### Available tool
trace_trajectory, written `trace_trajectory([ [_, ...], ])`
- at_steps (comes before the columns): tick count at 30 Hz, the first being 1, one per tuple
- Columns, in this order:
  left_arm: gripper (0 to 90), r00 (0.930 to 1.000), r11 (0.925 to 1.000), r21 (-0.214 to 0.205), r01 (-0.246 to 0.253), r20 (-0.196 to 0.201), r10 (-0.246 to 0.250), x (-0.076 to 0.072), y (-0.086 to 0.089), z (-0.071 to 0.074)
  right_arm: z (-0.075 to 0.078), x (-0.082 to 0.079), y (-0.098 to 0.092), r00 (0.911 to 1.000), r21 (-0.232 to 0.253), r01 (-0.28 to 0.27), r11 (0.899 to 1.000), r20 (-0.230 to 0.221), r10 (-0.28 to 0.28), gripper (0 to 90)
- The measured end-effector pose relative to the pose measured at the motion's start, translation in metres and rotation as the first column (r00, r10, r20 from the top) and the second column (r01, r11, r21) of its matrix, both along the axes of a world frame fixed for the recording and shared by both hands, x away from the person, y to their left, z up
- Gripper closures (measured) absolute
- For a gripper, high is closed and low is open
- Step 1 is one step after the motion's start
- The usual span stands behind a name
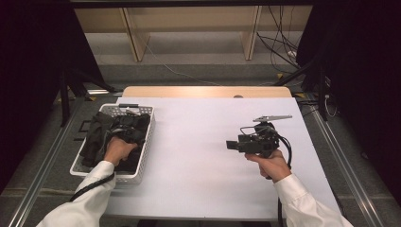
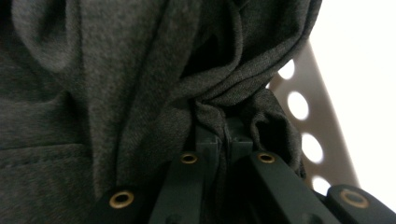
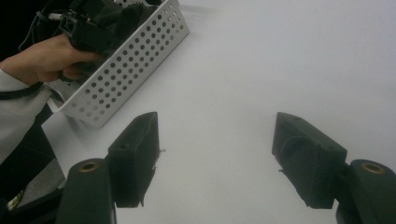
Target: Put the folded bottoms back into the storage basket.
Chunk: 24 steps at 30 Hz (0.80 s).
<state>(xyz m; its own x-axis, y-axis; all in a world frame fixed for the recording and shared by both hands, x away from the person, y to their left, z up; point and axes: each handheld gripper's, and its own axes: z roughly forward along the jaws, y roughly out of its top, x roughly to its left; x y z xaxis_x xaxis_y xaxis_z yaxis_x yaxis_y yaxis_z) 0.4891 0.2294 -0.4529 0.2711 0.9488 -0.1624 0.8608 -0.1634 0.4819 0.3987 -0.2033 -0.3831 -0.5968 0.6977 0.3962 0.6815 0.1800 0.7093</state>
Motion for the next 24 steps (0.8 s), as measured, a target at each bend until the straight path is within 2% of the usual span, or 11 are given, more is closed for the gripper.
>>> trace_trajectory([
  [2, 86.0, 1.0000, 1.0000, 0.009, 0.003, 0.009, -0.003, -0.001, -0.001, 0.001, 0.000, -0.001, 0.000, 1.0000, -0.002, -0.002, 1.000, -0.002, 0.002, 32.9],
  [5, 80.8, 0.9996, 0.9975, -0.065, -0.027, -0.011, 0.026, -0.002, 0.006, 0.008, 0.001, -0.001, -0.001, 1.0000, 0.000, -0.001, 1.000, 0.002, 0.001, 32.8],
  [10, 57.1, 0.9998, 0.9909, -0.133, -0.020, 0.003, 0.020, -0.012, 0.021, 0.035, 0.002, 0.000, -0.005, 0.9999, 0.008, 0.012, 1.000, 0.002, -0.012, 32.8],
  [12, 45.7, 0.9994, 0.9878, -0.155, -0.014, 0.028, 0.019, -0.019, 0.025, 0.049, 0.002, 0.000, -0.007, 0.9999, 0.011, 0.015, 1.000, 0.004, -0.015, 32.7],
  [13, 41.1, 0.9990, 0.9870, -0.160, -0.010, 0.042, 0.017, -0.024, 0.024, 0.056, 0.002, 0.000, -0.007, 0.9999, 0.011, 0.016, 1.000, 0.004, -0.017, 32.7],
  [15, 38.7, 0.9972, 0.9912, -0.131, 0.020, 0.074, -0.010, -0.034, 0.020, 0.065, 0.003, -0.001, -0.008, 0.9998, 0.012, 0.017, 1.000, 0.006, -0.017, 32.7],
  [17, 42.0, 0.9948, 0.9905, -0.127, 0.053, 0.094, -0.041, -0.042, 0.015, 0.068, 0.003, -0.001, -0.008, 0.9998, 0.011, 0.016, 1.000, 0.008, -0.016, 32.7],
  [19, 50.3, 0.9918, 0.9873, -0.141, 0.073, 0.115, -0.056, -0.047, 0.011, 0.068, 0.003, -0.001, -0.007, 0.9998, 0.011, 0.017, 1.000, 0.006, -0.017, 32.7],
  [20, 54.5, 0.9918, 0.9870, -0.140, 0.080, 0.110, -0.064, -0.047, 0.009, 0.066, 0.003, -0.001, -0.007, 0.9999, 0.010, 0.016, 1.000, 0.004, -0.017, 32.8],
  [23, 63.8, 0.9951, 0.9908, -0.105, 0.086, 0.058, -0.080, -0.044, 0.003, 0.052, 0.002, -0.001, -0.007, 0.9999, 0.009, 0.015, 1.000, 0.002, -0.015, 32.8],
  [24, 67.3, 0.9955, 0.9884, -0.123, 0.089, 0.044, -0.084, -0.043, 0.003, 0.048, 0.002, -0.001, -0.007, 0.9999, 0.008, 0.014, 1.000, 0.003, -0.014, 32.9],
])
